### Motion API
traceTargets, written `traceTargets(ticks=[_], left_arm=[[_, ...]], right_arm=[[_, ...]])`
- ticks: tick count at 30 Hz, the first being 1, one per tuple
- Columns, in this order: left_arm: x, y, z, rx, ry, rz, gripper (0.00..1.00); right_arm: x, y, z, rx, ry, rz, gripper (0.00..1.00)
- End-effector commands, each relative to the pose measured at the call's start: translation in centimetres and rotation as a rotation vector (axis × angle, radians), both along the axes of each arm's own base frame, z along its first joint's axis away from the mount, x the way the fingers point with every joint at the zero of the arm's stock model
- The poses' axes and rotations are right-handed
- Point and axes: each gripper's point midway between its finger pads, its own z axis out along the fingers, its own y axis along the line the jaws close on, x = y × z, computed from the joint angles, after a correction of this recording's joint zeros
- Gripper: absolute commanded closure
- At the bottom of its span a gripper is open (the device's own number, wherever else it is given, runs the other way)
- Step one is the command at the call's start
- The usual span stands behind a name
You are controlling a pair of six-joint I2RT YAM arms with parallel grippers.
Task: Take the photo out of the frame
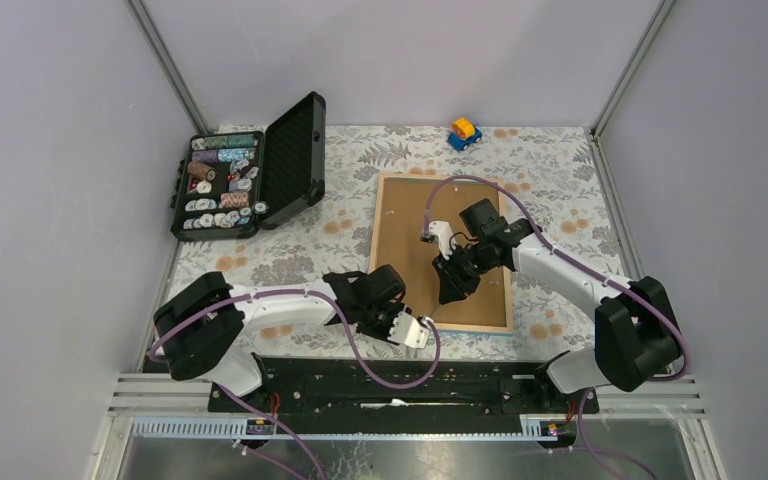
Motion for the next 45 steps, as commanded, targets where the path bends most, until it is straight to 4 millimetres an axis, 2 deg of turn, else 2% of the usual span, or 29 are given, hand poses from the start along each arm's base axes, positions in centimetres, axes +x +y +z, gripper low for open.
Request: traceTargets(ticks=[1,6,15,33,39,45], left_arm=[[-0.9,1.1,-1.2,0.052,0.036,-0.003,0.61],[-0.9,1.1,-1.3,0.049,0.038,-0.003,0.61],[-1.0,1.1,-1.4,0.048,0.040,0.002,0.61],[-1.1,1.2,-1.6,0.049,0.047,-0.001,0.61],[-1.1,1.1,-1.6,0.048,0.046,-0.002,0.62],[-1.1,1.3,-1.8,0.055,0.047,-0.001,0.62]], right_arm=[[2.8,-1.6,-0.8,-0.093,-0.090,-0.084,1.00],[3.3,-0.5,-1.0,-0.050,-0.063,-0.109,1.00],[4.9,0.3,-1.0,-0.032,-0.083,-0.159,1.00],[7.5,1.0,-0.2,-0.005,-0.149,-0.229,1.00],[8.9,1.2,0.1,0.013,-0.170,-0.260,1.00],[9.0,1.5,0.0,0.020,-0.160,-0.257,1.00]])
